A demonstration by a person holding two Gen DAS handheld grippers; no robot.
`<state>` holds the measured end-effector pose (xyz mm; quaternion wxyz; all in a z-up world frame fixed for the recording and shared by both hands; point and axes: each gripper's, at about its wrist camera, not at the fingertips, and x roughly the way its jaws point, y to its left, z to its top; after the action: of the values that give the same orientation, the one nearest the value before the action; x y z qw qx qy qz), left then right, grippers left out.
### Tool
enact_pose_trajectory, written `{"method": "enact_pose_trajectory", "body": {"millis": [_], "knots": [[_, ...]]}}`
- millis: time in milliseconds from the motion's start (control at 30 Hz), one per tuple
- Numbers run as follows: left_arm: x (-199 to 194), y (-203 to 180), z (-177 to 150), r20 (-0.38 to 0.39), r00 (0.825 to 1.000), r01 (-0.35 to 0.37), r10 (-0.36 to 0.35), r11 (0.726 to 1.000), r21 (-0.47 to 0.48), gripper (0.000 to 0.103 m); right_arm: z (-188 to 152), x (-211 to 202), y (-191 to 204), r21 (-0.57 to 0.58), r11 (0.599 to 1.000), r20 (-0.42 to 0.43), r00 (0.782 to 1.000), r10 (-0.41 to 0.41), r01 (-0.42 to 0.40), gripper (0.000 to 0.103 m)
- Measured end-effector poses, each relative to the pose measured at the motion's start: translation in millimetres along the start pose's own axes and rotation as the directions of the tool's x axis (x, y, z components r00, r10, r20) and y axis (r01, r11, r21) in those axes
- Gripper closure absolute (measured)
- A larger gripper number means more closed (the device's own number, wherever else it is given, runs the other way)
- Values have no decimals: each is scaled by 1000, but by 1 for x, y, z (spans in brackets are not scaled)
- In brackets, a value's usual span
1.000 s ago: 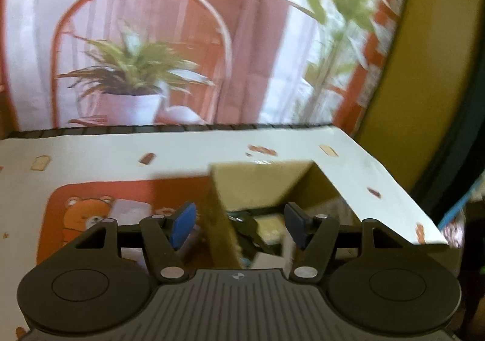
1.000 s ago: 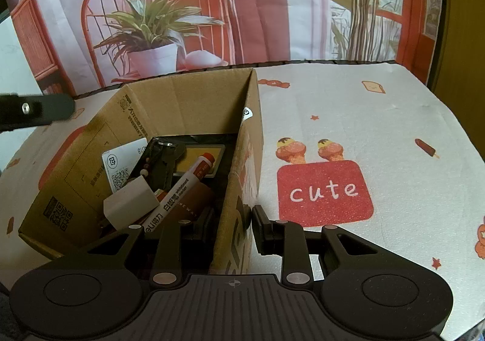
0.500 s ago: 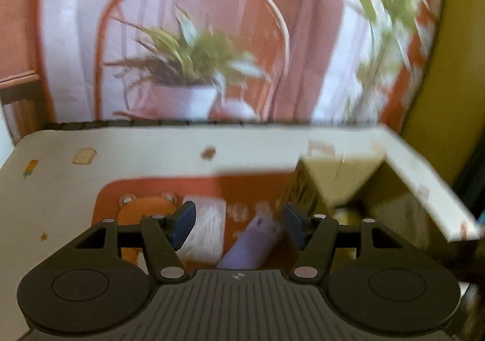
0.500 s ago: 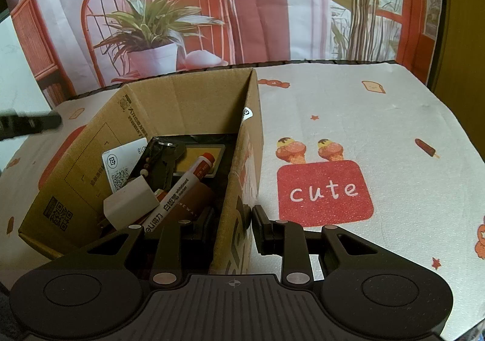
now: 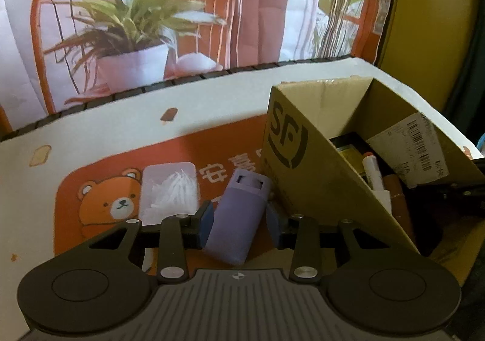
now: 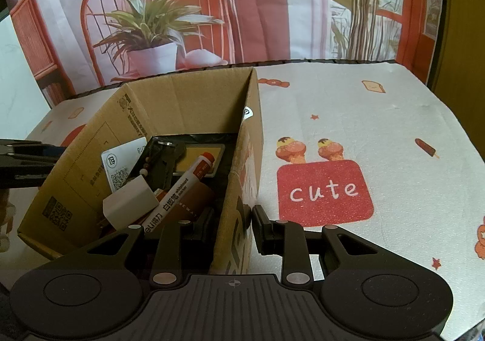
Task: Organize rigid objects
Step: 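Move the left tool to the lavender cylinder and close on it, then lift the lavender cylinder off the cloth with the left gripper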
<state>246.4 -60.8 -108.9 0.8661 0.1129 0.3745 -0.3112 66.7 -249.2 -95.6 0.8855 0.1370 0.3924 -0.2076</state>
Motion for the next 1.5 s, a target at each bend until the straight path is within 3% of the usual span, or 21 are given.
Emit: {"method": "enact_pose_trajectory", "body": {"millis": [333, 433, 633, 1500], "knots": [[21, 2, 5, -26, 1000, 1, -2, 1000, -31, 64, -1, 1, -1, 1, 1000, -3, 1000, 1, -1, 76], [27, 6, 5, -46, 999, 9, -11, 999, -45, 59, -1, 1, 0, 1, 1000, -3, 1000, 0, 0, 76], [31, -3, -2, -79, 997, -13, 15, 999, 33, 59, 0, 1, -1, 1, 1000, -3, 1000, 0, 0, 76], [-10, -6, -44, -66, 997, -47, 38, 987, -151, 61, 0, 2, 0, 1, 1000, -4, 1000, 0, 0, 76]]}}
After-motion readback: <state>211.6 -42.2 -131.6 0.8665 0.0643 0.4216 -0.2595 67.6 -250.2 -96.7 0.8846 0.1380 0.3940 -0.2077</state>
